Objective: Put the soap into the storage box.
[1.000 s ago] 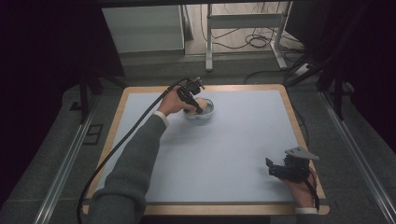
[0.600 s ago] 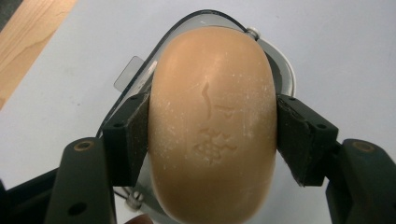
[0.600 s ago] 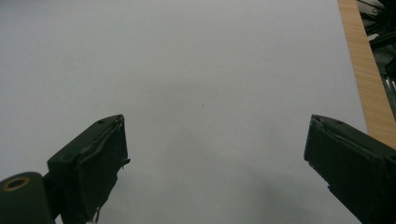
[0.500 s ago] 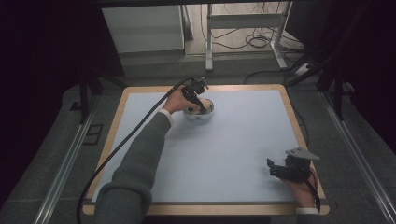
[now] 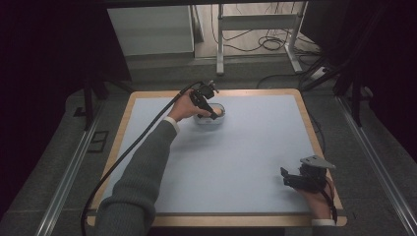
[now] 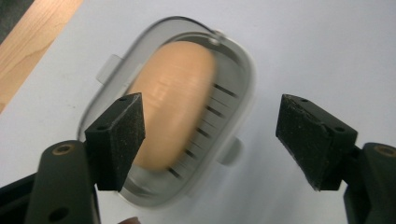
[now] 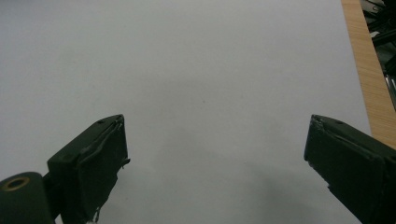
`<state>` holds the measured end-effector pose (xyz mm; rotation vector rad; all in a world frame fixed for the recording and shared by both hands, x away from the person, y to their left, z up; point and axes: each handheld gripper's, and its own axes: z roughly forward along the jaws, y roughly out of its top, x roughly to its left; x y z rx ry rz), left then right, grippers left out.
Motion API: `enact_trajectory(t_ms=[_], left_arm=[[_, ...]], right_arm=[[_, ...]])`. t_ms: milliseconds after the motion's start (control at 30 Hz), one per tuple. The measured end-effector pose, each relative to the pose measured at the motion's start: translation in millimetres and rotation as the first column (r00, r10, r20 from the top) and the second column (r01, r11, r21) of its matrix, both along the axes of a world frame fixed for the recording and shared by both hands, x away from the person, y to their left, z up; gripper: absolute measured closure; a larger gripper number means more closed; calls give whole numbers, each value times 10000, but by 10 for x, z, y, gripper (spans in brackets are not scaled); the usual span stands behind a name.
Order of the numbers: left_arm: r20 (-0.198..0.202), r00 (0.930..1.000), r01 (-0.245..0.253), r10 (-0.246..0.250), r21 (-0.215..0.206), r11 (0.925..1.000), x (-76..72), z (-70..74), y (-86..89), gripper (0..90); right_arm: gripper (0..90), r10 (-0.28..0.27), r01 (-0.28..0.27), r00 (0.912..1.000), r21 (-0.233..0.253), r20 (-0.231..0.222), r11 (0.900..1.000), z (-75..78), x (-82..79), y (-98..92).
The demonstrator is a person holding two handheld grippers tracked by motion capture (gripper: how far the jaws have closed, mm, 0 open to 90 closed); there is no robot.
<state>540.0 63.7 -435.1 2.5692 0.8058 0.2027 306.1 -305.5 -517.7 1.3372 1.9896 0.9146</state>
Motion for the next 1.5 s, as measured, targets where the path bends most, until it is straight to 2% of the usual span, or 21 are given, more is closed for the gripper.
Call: enact_trajectory(t_ms=[100, 233, 333, 500, 733, 867, 1033, 1200, 1367, 1433, 1500], left_arm=[[125, 9999, -71, 75, -337, 9994, -84, 57, 21, 240], [279, 9996, -49, 55, -220, 9997, -194, 102, 61, 241], [293, 9995, -59, 73, -465, 9989, -278, 138, 109, 243], [291, 9994, -185, 204, -640, 9978, -416, 171, 211, 240], [564, 9984, -64, 107, -751, 9972, -728, 146, 365, 240], [578, 9980, -200, 258, -999, 9948, -906, 108, 469, 234], [616, 9969, -369, 482, -1738, 9841, -1208, 6, 606, 230], [864, 9933, -575, 773, -2114, 9757, -1515, -128, 751, 231], [1071, 9886, -815, 1056, -2084, 9746, -1756, -236, 891, 232], [1041, 9878, -897, 1156, -2262, 9699, -1844, -295, 949, 232], [1079, 9863, -985, 1251, -2240, 9696, -1931, -354, 1002, 231]], right_arm=[[60, 31, -31, 10000, -23, 24, 10000, 2, 0, 9], [60, 49, -49, 10000, 1, 39, 10000, 10, -1, 16], [60, 70, -70, 10000, -16, 33, 10000, 8, 1, 23], [60, 130, -130, 9999, 23, 27, 9999, 13, 3, 43], [60, 153, -153, 9999, 30, 33, 9999, 16, 1, 43], [60, 149, -149, 9999, 35, 38, 9999, 19, 0, 43], [60, 216, -216, 9998, 41, 20, 9998, 23, -5, 56], [60, 246, -246, 9997, 34, 12, 9997, 23, -4, 64], [60, 270, -270, 9996, 41, 30, 9996, 26, -4, 74], [60, 267, -267, 9996, 36, 23, 9996, 27, -6, 78], [60, 287, -287, 9996, 19, 46, 9996, 30, -8, 80]])
